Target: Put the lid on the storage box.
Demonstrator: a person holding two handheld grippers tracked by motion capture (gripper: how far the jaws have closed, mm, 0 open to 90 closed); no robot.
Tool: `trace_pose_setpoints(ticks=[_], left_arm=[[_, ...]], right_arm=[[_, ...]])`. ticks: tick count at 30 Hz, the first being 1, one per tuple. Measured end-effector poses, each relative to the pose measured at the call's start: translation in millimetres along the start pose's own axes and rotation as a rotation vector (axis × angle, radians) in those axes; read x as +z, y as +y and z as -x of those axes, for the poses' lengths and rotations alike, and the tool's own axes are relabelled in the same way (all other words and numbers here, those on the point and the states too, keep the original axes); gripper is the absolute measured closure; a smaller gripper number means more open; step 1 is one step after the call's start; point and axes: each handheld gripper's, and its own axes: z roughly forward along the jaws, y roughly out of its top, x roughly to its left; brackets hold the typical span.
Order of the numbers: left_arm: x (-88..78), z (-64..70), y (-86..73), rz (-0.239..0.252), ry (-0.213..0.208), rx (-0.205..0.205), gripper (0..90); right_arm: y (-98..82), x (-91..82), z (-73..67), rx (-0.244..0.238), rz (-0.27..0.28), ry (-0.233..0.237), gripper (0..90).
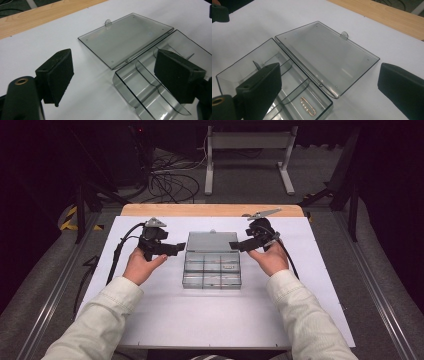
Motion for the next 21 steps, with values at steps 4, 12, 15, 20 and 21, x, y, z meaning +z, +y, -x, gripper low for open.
trace_pose_setpoints(ticks=[4,12,15,20,21], left_arm=[[4.9,0.6,5.7,-0.018,0.012,-0.005,16.8],[18.1,-1.0,12.3,-0.034,0.033,-0.019,16.6],[21.3,-3.2,15.1,-0.032,0.057,-0.015,16.5],[27.2,-3.8,20.1,-0.034,0.073,-0.016,16.6],[28.4,-3.2,20.8,-0.036,0.075,-0.021,16.6]], right_arm=[[-0.2,4.7,3.6,0.011,-0.006,-0.001,6.0],[2.6,9.5,10.7,0.024,-0.015,-0.014,6.5],[4.6,11.9,11.8,0.023,-0.021,-0.018,6.6],[6.3,16.6,12.6,0.027,-0.024,-0.022,6.7],[6.6,17.6,12.9,0.027,-0.025,-0.021,6.7]])
